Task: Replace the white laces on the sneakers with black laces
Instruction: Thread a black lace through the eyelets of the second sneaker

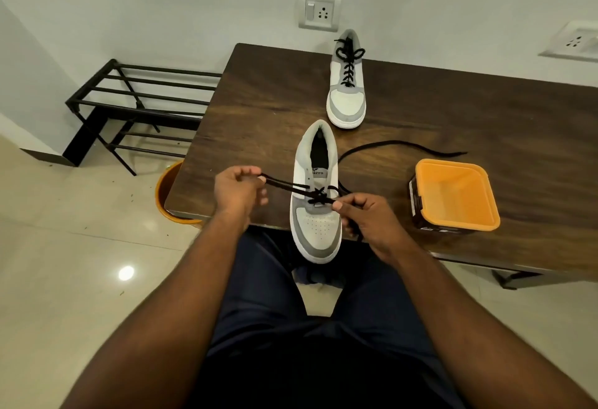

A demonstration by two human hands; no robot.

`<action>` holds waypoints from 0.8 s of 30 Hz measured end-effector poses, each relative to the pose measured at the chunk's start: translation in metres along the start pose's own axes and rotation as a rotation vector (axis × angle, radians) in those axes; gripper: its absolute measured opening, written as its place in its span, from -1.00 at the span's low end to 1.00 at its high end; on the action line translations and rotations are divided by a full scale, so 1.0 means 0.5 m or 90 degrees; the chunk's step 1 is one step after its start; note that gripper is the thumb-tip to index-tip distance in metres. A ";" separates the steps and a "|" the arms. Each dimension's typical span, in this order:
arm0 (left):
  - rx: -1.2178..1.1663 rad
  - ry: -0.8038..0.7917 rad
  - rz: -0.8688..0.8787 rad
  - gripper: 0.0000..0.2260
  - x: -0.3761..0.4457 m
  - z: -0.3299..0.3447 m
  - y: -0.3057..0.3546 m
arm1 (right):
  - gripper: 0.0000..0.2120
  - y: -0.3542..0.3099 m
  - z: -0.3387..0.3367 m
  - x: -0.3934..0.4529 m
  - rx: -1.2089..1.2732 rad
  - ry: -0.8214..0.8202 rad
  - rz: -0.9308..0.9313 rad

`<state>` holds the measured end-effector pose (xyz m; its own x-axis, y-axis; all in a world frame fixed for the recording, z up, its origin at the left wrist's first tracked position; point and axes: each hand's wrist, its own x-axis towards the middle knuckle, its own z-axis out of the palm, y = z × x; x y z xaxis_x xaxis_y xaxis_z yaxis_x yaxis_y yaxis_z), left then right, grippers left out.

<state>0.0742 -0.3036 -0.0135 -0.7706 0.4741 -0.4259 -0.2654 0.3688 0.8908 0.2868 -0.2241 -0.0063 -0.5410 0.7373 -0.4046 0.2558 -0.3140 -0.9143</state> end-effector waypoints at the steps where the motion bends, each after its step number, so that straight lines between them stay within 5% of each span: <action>1: 0.175 0.027 0.073 -0.88 0.002 -0.007 -0.014 | -0.92 -0.001 -0.010 0.003 -0.031 0.019 -0.002; 3: 0.313 -0.033 0.207 -0.82 -0.010 0.003 -0.027 | -0.91 -0.004 -0.011 0.011 -0.070 0.033 -0.013; 6: 0.173 -0.303 0.199 -0.76 -0.056 0.057 -0.018 | -0.91 -0.007 0.003 0.025 -0.119 0.012 -0.032; 9: 0.198 -0.407 0.217 -0.81 -0.059 0.075 -0.017 | -0.93 -0.015 0.011 0.034 -0.161 -0.018 -0.056; 12: 0.240 -0.367 0.197 -0.93 -0.037 0.053 -0.017 | -0.89 -0.020 -0.009 0.035 -0.202 -0.028 -0.018; 17: 0.320 -0.090 0.206 -0.92 0.024 -0.026 -0.034 | -0.98 -0.021 -0.078 0.040 -0.184 -0.038 0.025; 19: 0.415 -0.084 0.187 -0.94 0.033 -0.047 -0.032 | -0.97 -0.023 -0.085 0.043 -0.200 -0.055 0.031; 22: 0.821 -0.135 0.219 -0.69 0.012 -0.030 -0.013 | -0.95 -0.029 -0.064 0.051 -0.208 -0.058 0.025; 24: 0.799 -0.182 0.308 -0.58 -0.010 0.011 -0.004 | -0.91 -0.031 -0.036 0.056 -0.199 -0.073 0.012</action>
<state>0.0819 -0.3023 -0.0138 -0.4503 0.8511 -0.2699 0.8076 0.5171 0.2834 0.2821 -0.1881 -0.0030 -0.6154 0.6559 -0.4372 0.4906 -0.1155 -0.8637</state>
